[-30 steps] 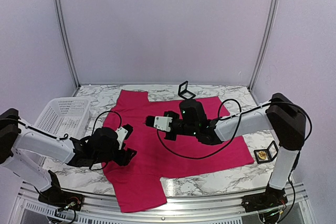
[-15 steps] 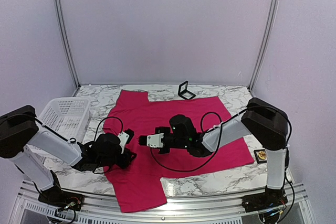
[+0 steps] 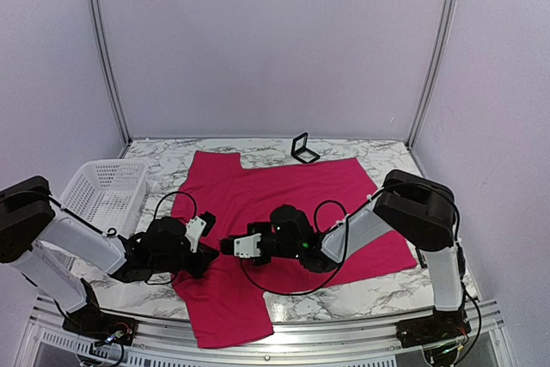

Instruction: Pin the brooch onto the clothing

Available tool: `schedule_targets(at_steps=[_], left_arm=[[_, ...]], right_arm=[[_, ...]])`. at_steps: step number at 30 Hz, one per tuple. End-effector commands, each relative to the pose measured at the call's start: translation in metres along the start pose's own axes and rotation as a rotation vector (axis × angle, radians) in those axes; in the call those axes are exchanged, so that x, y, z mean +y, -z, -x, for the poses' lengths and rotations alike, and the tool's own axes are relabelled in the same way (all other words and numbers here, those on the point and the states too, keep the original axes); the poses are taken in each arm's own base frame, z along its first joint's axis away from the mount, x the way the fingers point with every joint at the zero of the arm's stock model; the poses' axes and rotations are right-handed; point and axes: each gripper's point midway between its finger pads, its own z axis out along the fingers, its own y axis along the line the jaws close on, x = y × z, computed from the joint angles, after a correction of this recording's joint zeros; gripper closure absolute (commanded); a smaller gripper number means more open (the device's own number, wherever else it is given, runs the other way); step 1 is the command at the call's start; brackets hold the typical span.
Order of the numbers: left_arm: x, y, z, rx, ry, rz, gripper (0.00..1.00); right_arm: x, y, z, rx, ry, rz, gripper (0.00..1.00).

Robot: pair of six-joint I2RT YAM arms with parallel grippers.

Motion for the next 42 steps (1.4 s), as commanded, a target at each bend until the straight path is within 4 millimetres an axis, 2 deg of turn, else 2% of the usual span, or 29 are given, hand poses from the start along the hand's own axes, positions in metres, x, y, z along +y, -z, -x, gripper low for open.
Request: schedule_targets(at_steps=[1,4,9,15,21,25,33,36,42], left_arm=[[-0.007,0.009,0.013,-0.033,0.020,-0.088,1.00],[-0.017,0.014,0.015,-0.036,0.025,-0.148,1.00],[-0.029,0.018,0.017,-0.038,0.007,-0.219,1.00],[-0.024,0.021,0.027,-0.067,0.009,-0.214,1.00],[-0.019,0.022,0.026,-0.069,0.018,-0.202,1.00],[-0.017,0.021,0.024,-0.063,0.018,-0.201,1.00],[-0.016,0.022,0.027,-0.068,0.016,-0.208,1.00],[-0.015,0.022,0.026,-0.069,0.018,-0.202,1.00],[-0.013,0.021,0.025,-0.066,0.017,-0.195,1.00]], right_arm=[[-0.009,0.002,0.010,-0.015,0.005,-0.080,1.00],[0.000,0.006,0.011,0.014,0.035,-0.121,1.00],[0.001,0.010,0.007,0.067,-0.009,-0.227,1.00],[0.001,0.010,0.000,0.081,-0.023,-0.254,1.00],[0.016,0.016,-0.003,0.070,-0.012,-0.204,1.00],[0.030,0.017,0.002,0.030,-0.035,-0.132,1.00],[0.038,0.011,0.009,-0.002,-0.056,-0.078,1.00],[0.043,0.010,0.017,-0.044,-0.072,-0.040,1.00],[0.047,0.016,0.040,-0.160,-0.258,0.093,1.00]])
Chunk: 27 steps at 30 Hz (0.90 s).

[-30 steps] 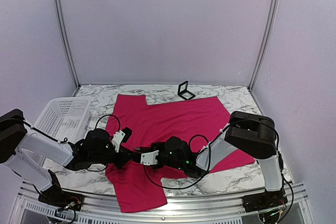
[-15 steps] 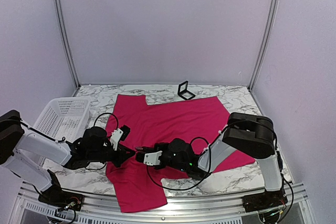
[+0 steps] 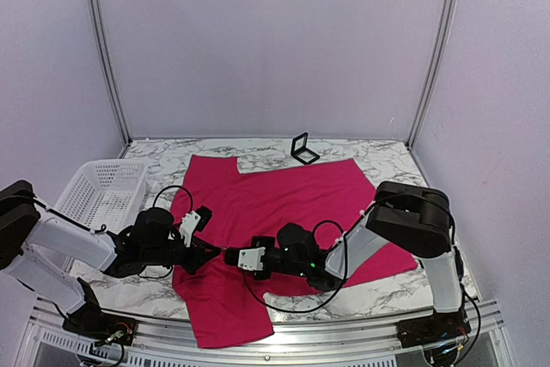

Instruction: Pin the brooch onto the clothing

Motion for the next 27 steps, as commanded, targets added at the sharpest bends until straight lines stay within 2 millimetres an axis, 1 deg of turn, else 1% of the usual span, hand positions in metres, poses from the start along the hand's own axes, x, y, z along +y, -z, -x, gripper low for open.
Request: schedule_targets(at_steps=[1,2,3,7,9,12,14,17,20,24,27], left_arm=[[0.001,0.002,0.005,-0.022,-0.014,-0.003,1.00],[0.001,0.002,0.004,-0.021,-0.013,-0.003,1.00],[0.000,0.002,0.004,-0.020,-0.012,-0.005,0.96],[0.000,0.004,0.002,-0.021,-0.019,-0.005,0.71],[0.003,0.007,0.003,-0.033,-0.031,0.013,0.66],[0.009,0.013,0.004,-0.060,-0.064,0.048,0.65],[0.014,0.019,0.008,-0.093,-0.086,0.081,0.66],[0.014,0.026,0.016,-0.148,-0.141,0.096,0.68],[0.017,0.025,0.016,-0.148,-0.189,0.112,0.68],[0.016,0.022,0.012,-0.151,-0.223,0.099,0.68],[0.015,0.020,0.016,-0.167,-0.257,0.098,0.68]], right_arm=[[0.016,0.003,0.023,-0.095,-0.181,0.166,1.00],[0.014,0.003,0.024,-0.104,-0.208,0.169,1.00],[0.012,0.004,0.023,-0.111,-0.233,0.173,1.00],[0.007,0.006,0.022,-0.137,-0.303,0.185,1.00],[0.004,0.006,0.023,-0.144,-0.322,0.188,1.00],[-0.002,0.007,0.023,-0.153,-0.337,0.181,1.00],[-0.007,0.008,0.026,-0.165,-0.351,0.179,1.00],[-0.011,0.009,0.030,-0.182,-0.362,0.184,1.00],[-0.012,0.008,0.033,-0.198,-0.373,0.189,1.00],[-0.016,0.006,0.036,-0.216,-0.383,0.180,1.00],[-0.022,0.005,0.042,-0.235,-0.387,0.168,1.00]])
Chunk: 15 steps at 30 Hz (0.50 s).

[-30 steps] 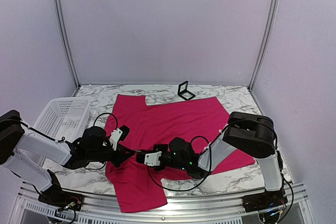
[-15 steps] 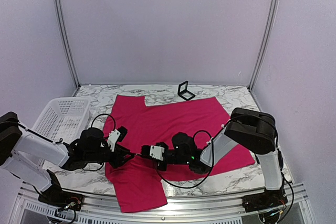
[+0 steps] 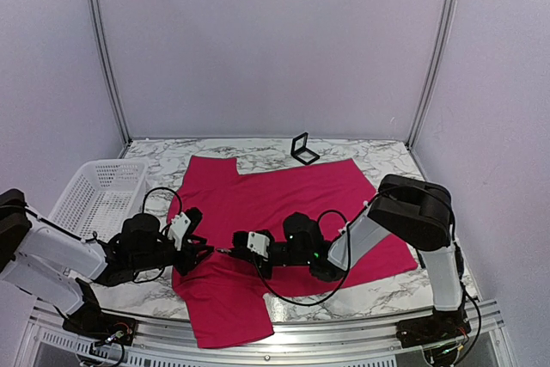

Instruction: Pin the brooch onto the clothing

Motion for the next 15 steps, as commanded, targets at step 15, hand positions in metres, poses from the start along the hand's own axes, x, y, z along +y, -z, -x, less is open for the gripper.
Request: schedule_targets(at_steps=[15], left_arm=[[-0.016,-0.008,0.005,-0.038,-0.175,-0.096,0.74]], right_arm=[[-0.005,-0.002,0.050,-0.154,-0.014,0.057,1.00]])
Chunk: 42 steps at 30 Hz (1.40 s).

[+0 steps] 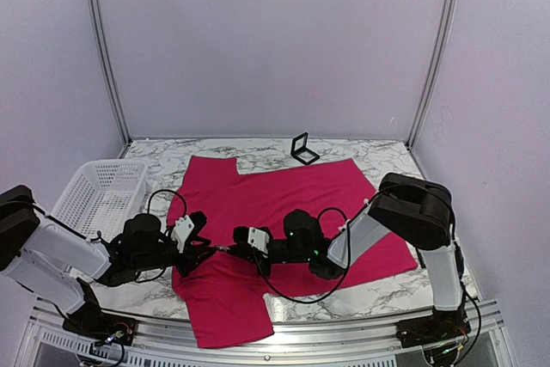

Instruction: Pin the brooch onto the clothing

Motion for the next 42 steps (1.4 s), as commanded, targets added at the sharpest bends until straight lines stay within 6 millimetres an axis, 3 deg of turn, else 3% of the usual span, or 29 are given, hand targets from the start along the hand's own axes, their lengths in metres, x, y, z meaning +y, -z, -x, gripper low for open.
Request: schedule_targets(at_steps=[1,13,21,31,35,42], left_arm=[[-0.011,-0.004,0.006,-0.023,-0.079,-0.065,0.74],[-0.020,0.001,0.009,-0.059,-0.185,-0.114,0.76],[-0.036,0.005,0.015,-0.088,-0.185,-0.205,0.96],[-0.039,0.010,0.027,-0.125,-0.153,-0.218,1.00],[-0.034,0.012,0.027,-0.120,-0.124,-0.192,1.00],[-0.031,0.013,0.035,-0.124,-0.101,-0.174,1.00]], right_arm=[[0.001,-0.002,0.039,-0.111,0.024,0.052,1.00],[0.009,0.001,0.039,-0.120,0.041,0.135,1.00],[0.008,-0.002,0.037,-0.113,0.058,0.155,1.00],[0.006,-0.003,0.031,-0.088,0.052,0.141,1.00],[0.000,0.007,0.030,-0.043,0.065,0.110,0.85],[0.011,0.025,0.008,0.058,0.033,0.127,0.79]])
